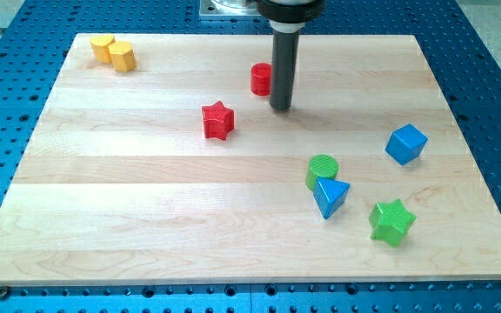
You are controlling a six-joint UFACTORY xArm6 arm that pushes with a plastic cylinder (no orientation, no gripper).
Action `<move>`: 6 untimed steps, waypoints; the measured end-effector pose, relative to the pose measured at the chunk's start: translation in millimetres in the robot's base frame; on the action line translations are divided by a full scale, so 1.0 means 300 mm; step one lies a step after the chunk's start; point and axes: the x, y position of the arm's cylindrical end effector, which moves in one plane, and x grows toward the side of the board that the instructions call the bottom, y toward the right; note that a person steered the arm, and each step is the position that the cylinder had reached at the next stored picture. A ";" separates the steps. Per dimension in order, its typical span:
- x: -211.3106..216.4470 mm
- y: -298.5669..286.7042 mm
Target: Move the red circle close to the yellow blocks
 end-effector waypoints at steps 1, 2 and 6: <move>-0.101 0.000; -0.173 -0.057; -0.131 -0.694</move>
